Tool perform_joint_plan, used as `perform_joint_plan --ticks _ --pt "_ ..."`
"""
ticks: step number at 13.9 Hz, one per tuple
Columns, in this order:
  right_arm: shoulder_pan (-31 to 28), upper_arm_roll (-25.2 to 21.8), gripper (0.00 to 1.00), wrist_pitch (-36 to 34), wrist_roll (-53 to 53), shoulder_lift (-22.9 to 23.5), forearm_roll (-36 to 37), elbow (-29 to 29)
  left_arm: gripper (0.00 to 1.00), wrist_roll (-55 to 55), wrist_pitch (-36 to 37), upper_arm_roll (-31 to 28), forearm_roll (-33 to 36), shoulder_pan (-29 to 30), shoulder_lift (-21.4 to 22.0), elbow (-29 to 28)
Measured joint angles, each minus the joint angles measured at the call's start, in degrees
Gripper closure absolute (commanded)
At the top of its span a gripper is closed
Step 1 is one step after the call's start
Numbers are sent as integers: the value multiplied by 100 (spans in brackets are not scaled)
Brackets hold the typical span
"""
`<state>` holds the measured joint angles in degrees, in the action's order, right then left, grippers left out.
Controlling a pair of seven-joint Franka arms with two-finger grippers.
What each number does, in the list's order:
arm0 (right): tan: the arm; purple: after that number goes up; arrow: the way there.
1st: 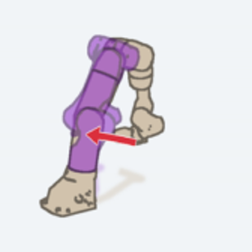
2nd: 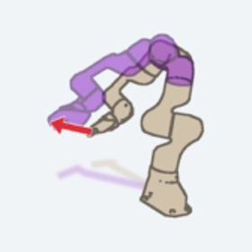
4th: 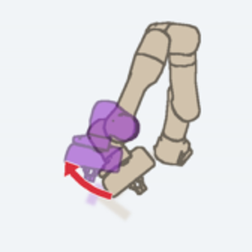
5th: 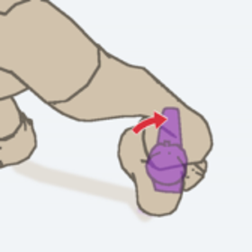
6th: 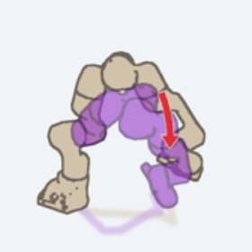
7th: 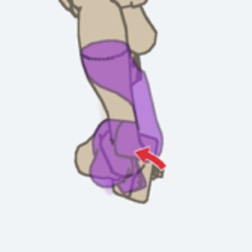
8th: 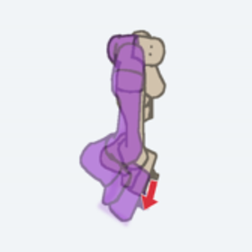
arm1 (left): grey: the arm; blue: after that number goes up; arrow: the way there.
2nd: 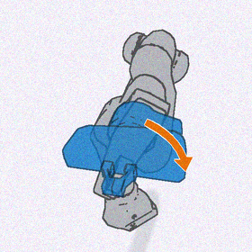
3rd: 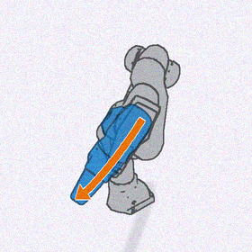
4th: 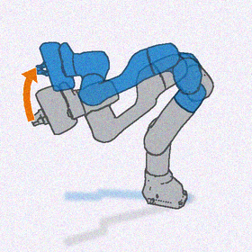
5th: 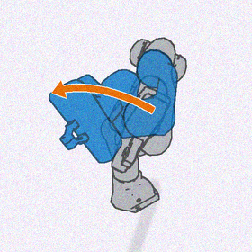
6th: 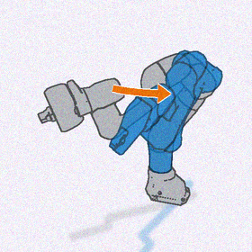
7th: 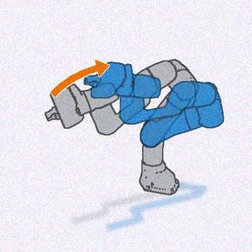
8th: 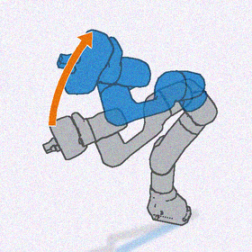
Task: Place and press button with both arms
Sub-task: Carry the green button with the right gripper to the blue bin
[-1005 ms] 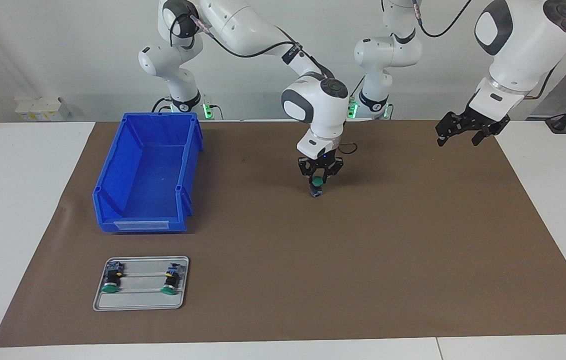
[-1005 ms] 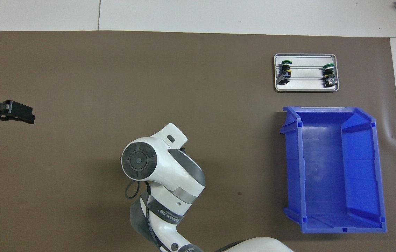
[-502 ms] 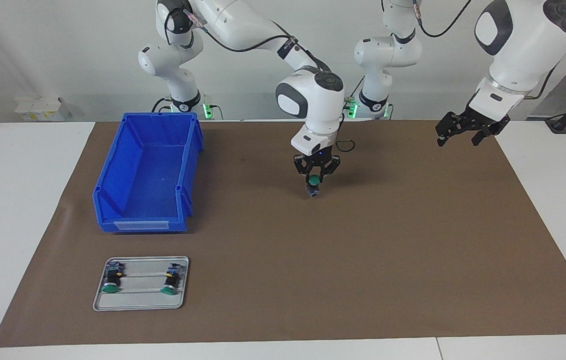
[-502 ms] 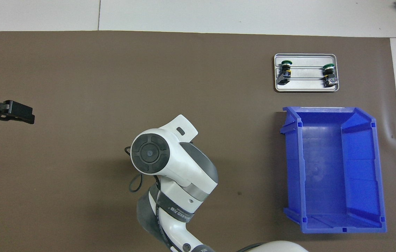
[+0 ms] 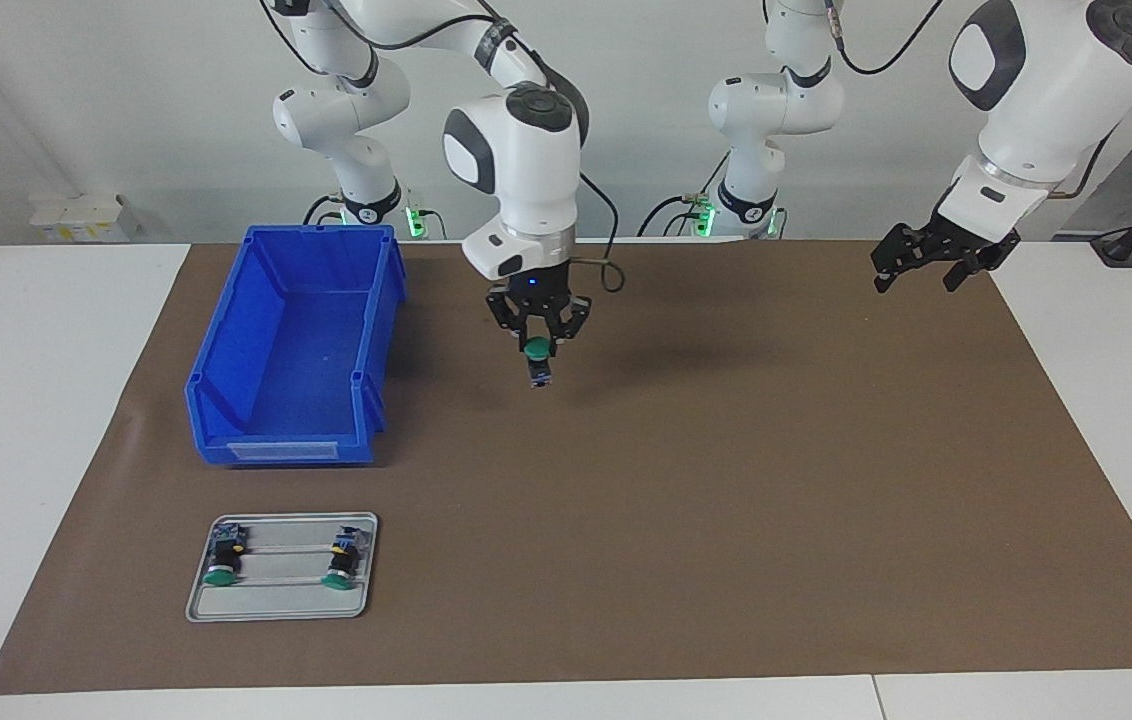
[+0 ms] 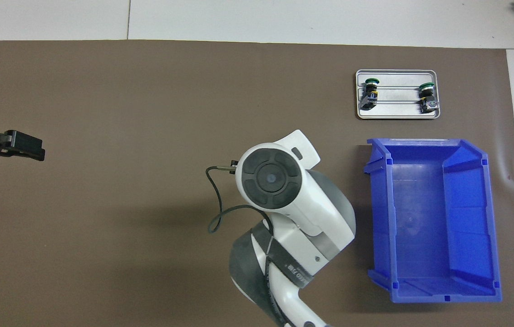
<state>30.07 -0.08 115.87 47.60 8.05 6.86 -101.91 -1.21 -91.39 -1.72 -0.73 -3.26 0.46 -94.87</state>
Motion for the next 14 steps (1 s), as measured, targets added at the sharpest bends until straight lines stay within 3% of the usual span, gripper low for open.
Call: perform_joint_plan --ticks 3,6,14 --pt "-802 -12 100 -321 -442 -736 0 -454 0 0 0 0 0 0 1 0" --pt "-1385 -19 100 -433 -472 -1145 0 -720 0 0 0 0 0 0 1 0" --pt "-2820 -35 100 180 -1694 -1189 -236 -1444 0 0 0 0 0 0 1 0"
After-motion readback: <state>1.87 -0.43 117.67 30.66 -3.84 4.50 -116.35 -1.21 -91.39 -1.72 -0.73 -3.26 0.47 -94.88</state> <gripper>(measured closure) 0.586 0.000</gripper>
